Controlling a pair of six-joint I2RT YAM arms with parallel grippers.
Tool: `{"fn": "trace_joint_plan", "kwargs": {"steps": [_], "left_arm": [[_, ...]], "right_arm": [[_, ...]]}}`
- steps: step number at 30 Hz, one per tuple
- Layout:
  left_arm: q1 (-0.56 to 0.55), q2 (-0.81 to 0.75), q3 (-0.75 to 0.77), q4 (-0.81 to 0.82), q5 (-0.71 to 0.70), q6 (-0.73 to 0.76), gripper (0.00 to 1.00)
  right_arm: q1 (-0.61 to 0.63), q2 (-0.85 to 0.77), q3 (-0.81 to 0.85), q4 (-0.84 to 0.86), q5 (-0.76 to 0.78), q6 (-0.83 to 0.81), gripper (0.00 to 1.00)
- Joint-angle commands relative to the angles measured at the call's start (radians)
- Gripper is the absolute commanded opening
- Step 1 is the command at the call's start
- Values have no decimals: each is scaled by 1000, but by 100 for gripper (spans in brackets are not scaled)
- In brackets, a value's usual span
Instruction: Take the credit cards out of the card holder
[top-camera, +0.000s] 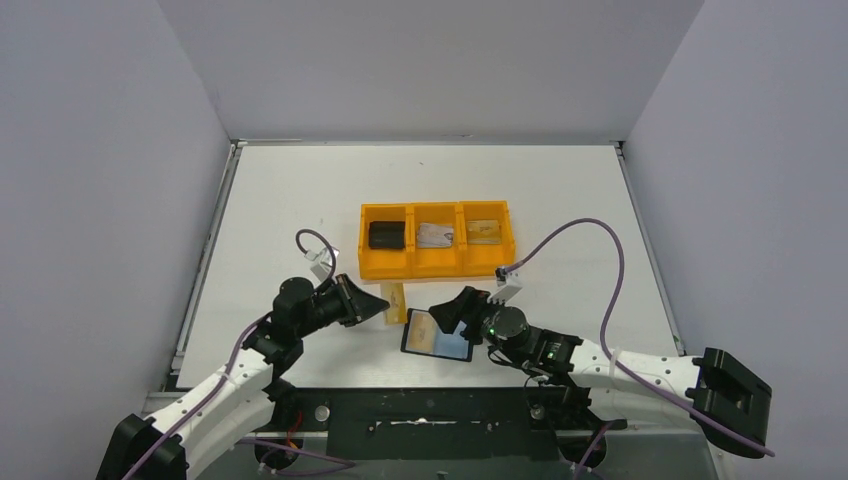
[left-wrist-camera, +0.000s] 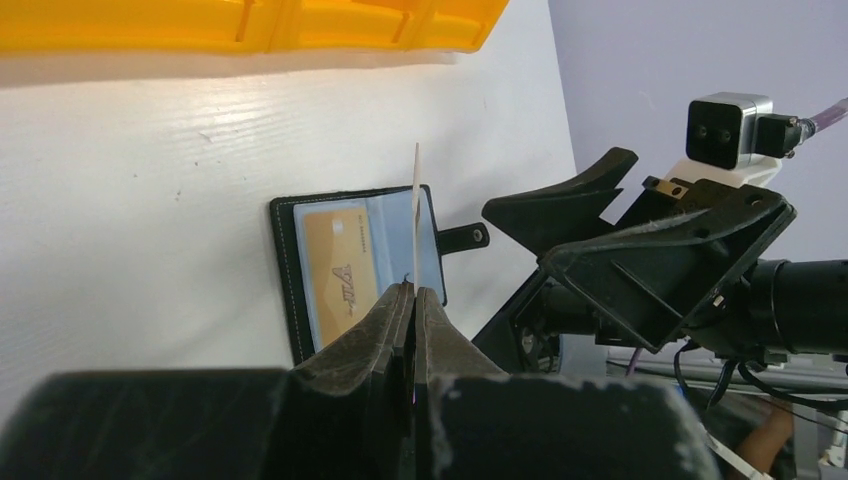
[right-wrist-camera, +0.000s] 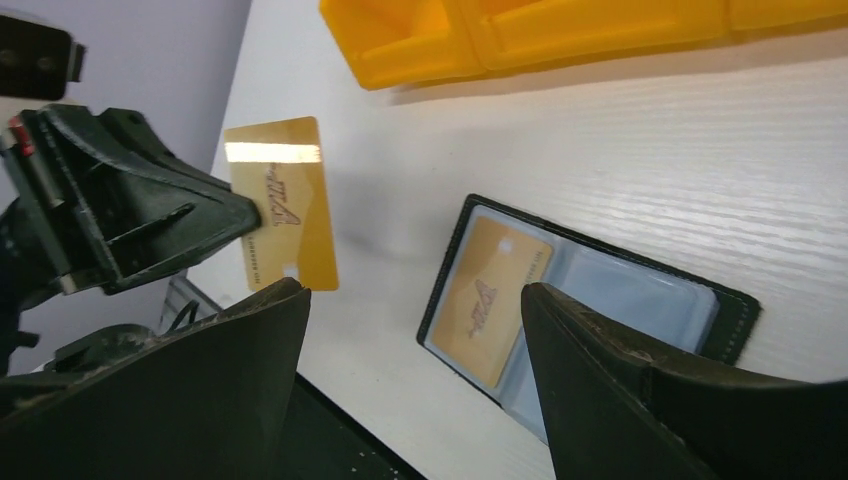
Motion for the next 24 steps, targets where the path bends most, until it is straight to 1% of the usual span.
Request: {"fn": "trace_joint_plan", "kwargs": {"steps": [1,5,6,8,9,12,16,19,22,24], "left_arm": [[13,-2,-10,193,88,-45,0],[14,16,-13,250,149,-62,0],[13,19,-15,270,160,-69,0],[13,23,-24,321,183,-87,0],[14,24,-28,339,193,-94,0],[13,31,-36,377,220,-110,0],[13,37,-45,417,236,-130,0],[13,44,-50,450,249,-146,0],[13,53,-49,460,261,-150,0],[14,57,-47,462,265,-151,0]], "right_arm": [[-6,-2,-7,207,-100,-53,78],[-25,22,-2,275,-157,-62,77],[-39,33,3,288,-186,-68,75],[-65,57,17,306,-241,-69,66],[-75,61,21,306,-252,-57,65],[-99,74,24,356,-310,-55,66],[-102,111,56,384,-396,-73,66],[-103,143,62,419,-422,-71,64],[-107,172,61,476,-456,-63,61],[-111,191,67,503,-479,-65,55]]}}
